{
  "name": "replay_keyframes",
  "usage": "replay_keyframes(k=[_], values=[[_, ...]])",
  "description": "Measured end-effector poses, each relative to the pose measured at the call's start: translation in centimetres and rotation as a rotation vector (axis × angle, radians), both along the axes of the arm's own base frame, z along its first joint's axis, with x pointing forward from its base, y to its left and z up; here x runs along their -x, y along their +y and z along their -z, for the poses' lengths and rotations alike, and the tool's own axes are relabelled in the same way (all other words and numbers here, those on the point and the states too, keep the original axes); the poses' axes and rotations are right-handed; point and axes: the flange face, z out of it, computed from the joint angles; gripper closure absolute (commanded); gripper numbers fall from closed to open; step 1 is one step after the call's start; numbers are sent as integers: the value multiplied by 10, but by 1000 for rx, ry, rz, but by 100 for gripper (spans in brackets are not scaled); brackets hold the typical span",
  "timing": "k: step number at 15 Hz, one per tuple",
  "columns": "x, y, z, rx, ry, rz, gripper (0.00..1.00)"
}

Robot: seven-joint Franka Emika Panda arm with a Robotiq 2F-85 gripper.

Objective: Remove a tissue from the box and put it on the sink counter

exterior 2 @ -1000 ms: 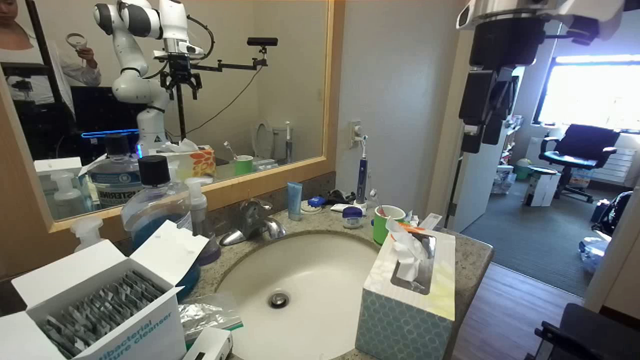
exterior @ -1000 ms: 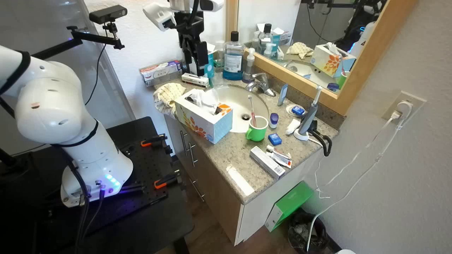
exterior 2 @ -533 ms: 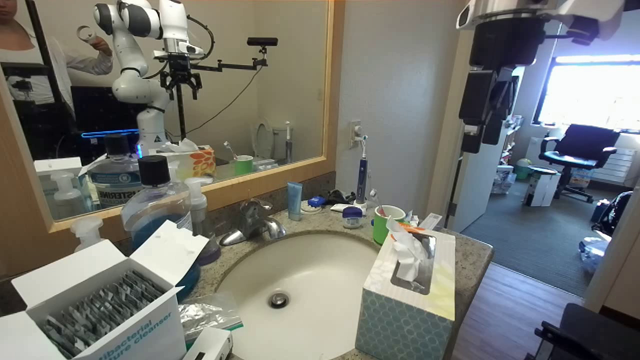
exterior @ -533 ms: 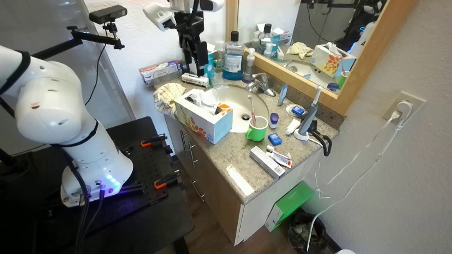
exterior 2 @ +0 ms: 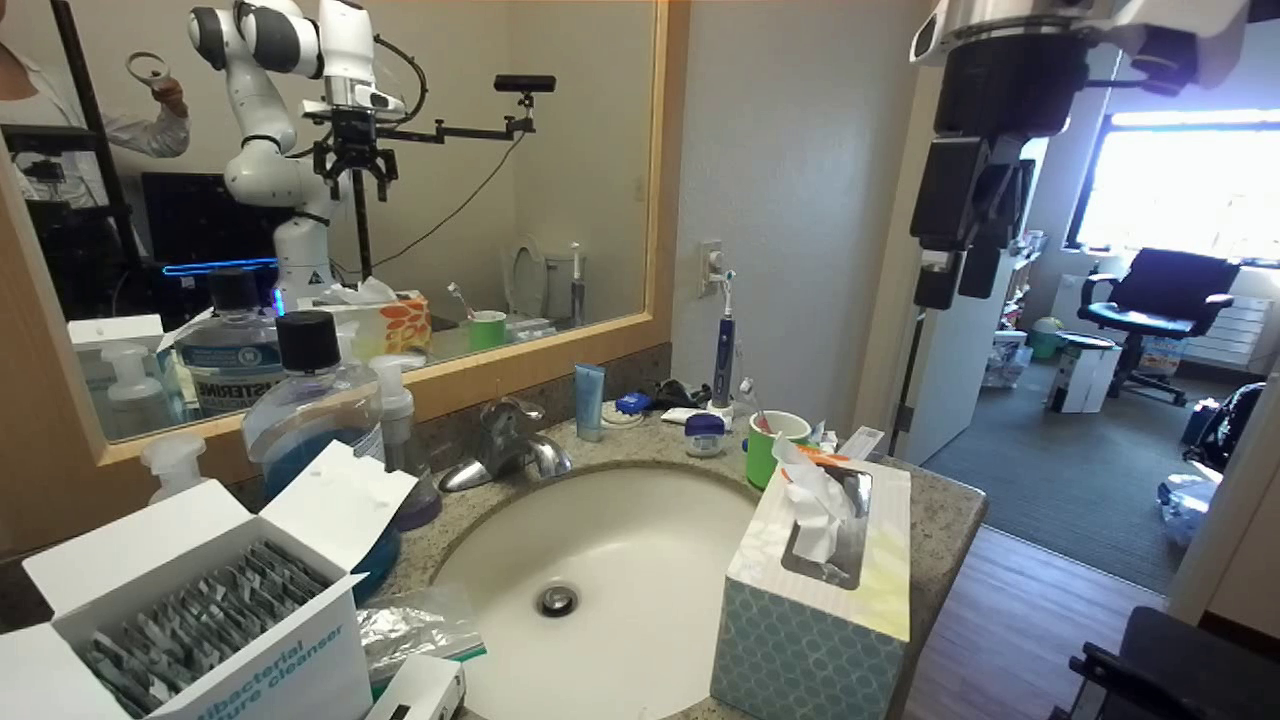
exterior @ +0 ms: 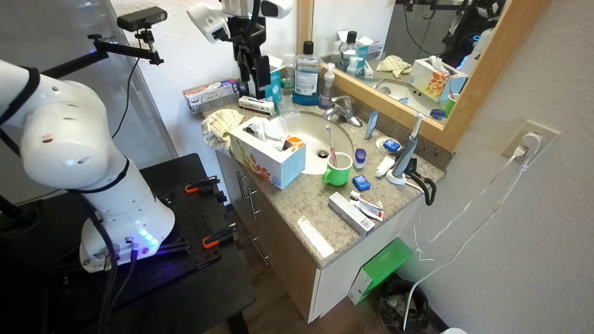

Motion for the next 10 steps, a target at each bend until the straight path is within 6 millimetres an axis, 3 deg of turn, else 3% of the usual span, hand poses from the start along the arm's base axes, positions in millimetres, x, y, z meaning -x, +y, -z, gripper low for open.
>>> replay_keyframes(k=[10], values=[[5,73,36,-370,-38,315,0]])
